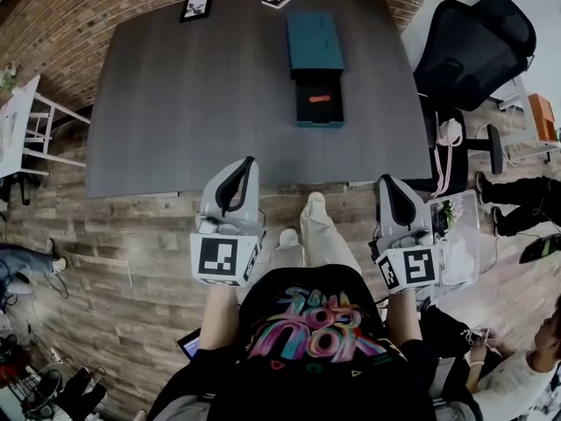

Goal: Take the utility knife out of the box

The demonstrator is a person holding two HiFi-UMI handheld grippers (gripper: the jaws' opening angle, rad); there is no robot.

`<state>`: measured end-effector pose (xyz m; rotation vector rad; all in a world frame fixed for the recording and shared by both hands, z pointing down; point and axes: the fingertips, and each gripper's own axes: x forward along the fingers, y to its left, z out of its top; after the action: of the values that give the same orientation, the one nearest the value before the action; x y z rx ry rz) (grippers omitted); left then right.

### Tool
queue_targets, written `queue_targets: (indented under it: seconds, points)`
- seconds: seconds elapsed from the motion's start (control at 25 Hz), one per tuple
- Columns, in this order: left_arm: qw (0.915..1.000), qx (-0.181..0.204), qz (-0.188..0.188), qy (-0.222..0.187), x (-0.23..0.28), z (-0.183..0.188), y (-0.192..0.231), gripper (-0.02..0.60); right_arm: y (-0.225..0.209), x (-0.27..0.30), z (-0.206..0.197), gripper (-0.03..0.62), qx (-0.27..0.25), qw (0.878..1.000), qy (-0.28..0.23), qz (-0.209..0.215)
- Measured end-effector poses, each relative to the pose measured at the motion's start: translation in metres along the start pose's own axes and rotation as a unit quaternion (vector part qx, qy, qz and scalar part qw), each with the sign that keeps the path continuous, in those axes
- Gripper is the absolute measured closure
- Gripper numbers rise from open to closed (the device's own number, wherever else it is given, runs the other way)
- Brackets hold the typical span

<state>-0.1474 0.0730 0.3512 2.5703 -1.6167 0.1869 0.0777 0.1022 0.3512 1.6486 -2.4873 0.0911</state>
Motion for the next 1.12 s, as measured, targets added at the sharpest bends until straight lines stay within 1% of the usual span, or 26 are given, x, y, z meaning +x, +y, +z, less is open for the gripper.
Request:
queue_targets:
  seconds: [0.24,0.52,0.68,0.88,0.96,1.12]
  points:
    - [1.0,0.0,0.001,0.006,0.037,0.0,0.01,0.58,-0.02,0.035,-0.004,0.594,0.006,1.0,0.006,0.004]
    - [0.9999,0.01,0.012,0.001,0.098,0.019,0.024,0.58,-0.051,0.096,0.004,0.594,0.009,1.0,0.005,0.026]
    - [0.9996,0.012,0.027,-0.002,0.134,0.034,0.037,0.58,-0.073,0.134,0.016,0.594,0.008,0.999,-0.001,0.042]
    - [0.9989,0.017,0.044,-0.004,0.173,0.049,0.043,0.58,-0.097,0.173,0.032,0.594,0.005,0.997,-0.015,0.07]
    - [0.9986,0.024,0.046,-0.005,0.186,0.052,0.044,0.58,-0.104,0.186,0.034,0.594,0.005,0.997,-0.017,0.079]
    - [0.998,0.025,0.058,-0.004,0.208,0.058,0.048,0.58,-0.117,0.207,0.034,0.594,0.015,0.995,-0.018,0.095]
